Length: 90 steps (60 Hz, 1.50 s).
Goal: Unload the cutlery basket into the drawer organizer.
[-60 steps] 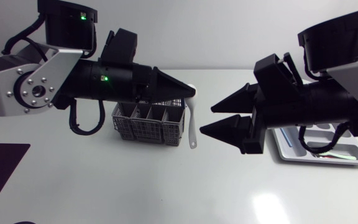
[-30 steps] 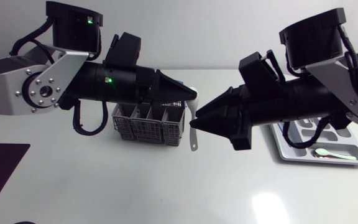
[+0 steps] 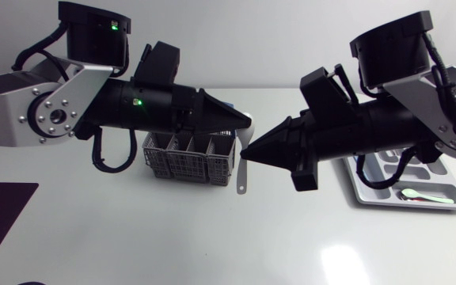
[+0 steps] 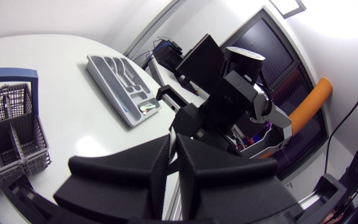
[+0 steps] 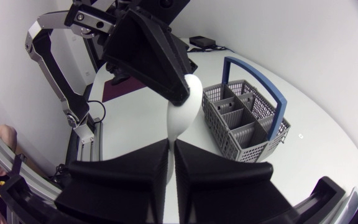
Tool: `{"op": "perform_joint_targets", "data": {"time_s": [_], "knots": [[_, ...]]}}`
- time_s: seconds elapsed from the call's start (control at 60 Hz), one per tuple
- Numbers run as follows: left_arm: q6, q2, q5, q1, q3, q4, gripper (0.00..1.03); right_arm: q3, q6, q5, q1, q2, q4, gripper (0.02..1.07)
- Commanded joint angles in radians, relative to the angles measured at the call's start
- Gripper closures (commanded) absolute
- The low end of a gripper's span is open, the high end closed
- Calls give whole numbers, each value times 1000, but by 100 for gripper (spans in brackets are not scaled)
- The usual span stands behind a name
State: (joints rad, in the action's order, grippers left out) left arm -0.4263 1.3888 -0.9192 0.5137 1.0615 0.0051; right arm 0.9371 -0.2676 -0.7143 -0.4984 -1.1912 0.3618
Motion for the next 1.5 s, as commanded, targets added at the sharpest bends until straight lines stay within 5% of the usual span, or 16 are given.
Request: {"op": "perform_joint_targets", "data": {"time_s": [0.0, 0.233, 0.483, 0.7, 0.883, 1.15, 1.483], "knots": [[-25, -13, 0, -1, 17, 15, 82, 6, 18, -24, -22, -7, 8, 101], [-37, -33, 33, -40, 112, 10, 58, -29, -33, -24, -22, -7, 58, 101], [-17, -54, 146, -139, 178, -28, 53, -84, -153, 93, 116, 70, 132, 101], [185, -70, 313, -234, 178, -186, 52, -175, -412, 291, 383, 150, 166, 101], [347, -108, 461, -265, 124, -251, 51, -221, -699, 292, 741, 140, 144, 101], [417, -106, 494, -331, 46, -260, 49, -254, -1029, 328, 1084, -25, -106, 101], [474, -151, 556, -379, -18, -275, 46, -213, -1226, 349, 1253, -357, -363, 101]]}}
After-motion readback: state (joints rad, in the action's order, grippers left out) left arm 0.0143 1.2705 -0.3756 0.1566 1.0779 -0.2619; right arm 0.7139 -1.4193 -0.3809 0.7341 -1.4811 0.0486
